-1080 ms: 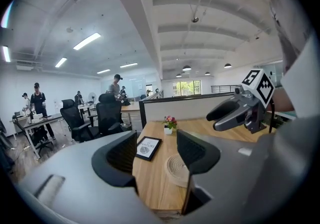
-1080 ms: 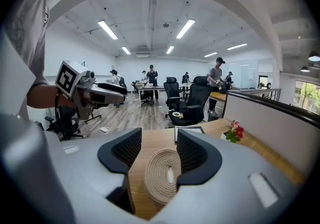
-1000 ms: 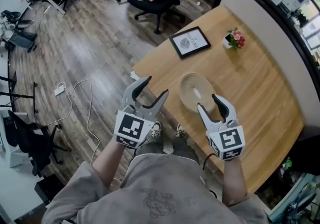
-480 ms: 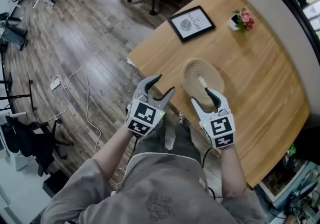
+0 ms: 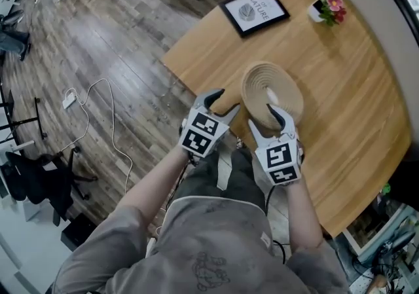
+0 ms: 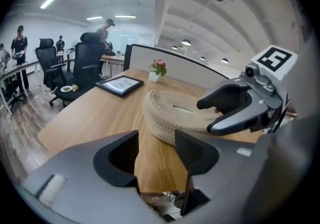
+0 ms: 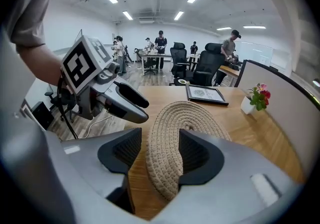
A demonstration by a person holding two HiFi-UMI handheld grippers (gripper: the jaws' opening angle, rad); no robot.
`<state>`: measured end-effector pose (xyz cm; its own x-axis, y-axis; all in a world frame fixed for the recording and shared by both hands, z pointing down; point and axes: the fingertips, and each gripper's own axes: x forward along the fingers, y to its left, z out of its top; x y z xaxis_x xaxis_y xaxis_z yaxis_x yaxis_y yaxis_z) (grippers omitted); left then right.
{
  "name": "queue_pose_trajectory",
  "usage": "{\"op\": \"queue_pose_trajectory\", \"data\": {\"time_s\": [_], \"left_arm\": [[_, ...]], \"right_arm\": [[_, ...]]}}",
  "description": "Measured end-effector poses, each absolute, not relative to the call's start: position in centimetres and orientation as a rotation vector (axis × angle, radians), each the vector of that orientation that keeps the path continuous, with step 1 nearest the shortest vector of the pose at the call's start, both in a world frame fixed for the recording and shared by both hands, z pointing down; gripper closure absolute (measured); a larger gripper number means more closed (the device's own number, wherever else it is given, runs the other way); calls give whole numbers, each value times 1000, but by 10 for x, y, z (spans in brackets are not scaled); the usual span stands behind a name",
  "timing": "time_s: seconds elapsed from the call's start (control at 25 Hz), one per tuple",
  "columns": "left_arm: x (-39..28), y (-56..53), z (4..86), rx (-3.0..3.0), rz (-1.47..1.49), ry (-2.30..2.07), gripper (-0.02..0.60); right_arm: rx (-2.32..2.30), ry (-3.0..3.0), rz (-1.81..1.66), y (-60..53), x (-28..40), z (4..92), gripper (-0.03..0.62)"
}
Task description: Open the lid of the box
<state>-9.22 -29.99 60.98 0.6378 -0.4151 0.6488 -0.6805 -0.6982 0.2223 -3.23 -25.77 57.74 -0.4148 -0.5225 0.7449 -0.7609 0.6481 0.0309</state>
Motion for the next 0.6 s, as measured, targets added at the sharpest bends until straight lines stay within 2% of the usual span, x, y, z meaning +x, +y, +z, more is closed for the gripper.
{"op": "queue_pose_trajectory", "data": {"time_s": [0.28,0.6], "left_arm": [[-72,-294,635,2447,841,-766,381],[-49,-298,651,2524,880,-760,526]], "right_arm": [[969,-2041,331,-261,-32,595,370],[893,-2003,260,-258,-34,606,372]]}}
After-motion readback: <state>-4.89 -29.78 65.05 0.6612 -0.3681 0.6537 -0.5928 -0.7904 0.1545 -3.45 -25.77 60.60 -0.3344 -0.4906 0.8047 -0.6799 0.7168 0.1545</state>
